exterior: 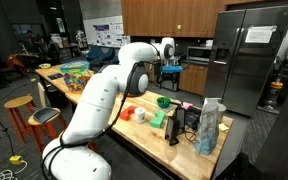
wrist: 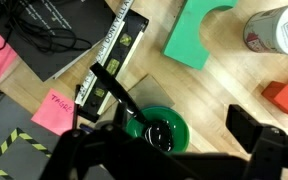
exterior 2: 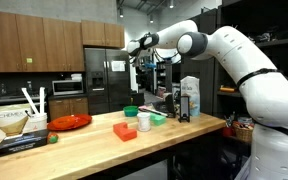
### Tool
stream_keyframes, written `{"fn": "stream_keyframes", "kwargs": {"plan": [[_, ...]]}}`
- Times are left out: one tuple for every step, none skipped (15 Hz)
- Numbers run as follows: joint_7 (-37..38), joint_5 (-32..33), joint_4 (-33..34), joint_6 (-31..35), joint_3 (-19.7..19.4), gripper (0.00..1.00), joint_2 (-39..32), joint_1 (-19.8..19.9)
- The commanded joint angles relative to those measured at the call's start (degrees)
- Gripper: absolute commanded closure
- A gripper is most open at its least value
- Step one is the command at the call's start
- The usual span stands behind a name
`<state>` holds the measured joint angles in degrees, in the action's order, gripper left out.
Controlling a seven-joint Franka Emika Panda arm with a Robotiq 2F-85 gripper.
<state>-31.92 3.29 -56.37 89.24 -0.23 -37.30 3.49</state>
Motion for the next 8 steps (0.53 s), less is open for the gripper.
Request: {"fn": "stream_keyframes", "kwargs": {"plan": [[1.8, -4.7, -3.7, 1.1, 0.9, 0.0, 2.6, 1.7], [2.4, -6.4, -4.0, 1.3, 1.1, 0.0, 2.7, 2.0], [2.7, -8.2, -4.1, 1.3, 1.3, 0.0, 2.6, 2.3], [2.9, -9.9, -4.3, 1.4, 1.3, 0.0, 2.6, 2.6], [3.1, -11.2, -4.5, 1.6, 1.3, 0.0, 2.6, 2.7], [3.2, -12.5, -4.6, 1.5, 1.3, 0.0, 2.6, 2.8], [3.3, -13.7, -4.7, 1.3, 1.2, 0.0, 2.5, 2.9], [3.1, -14.9, -4.8, 1.0, 1.3, 0.0, 2.6, 3.1]]}}
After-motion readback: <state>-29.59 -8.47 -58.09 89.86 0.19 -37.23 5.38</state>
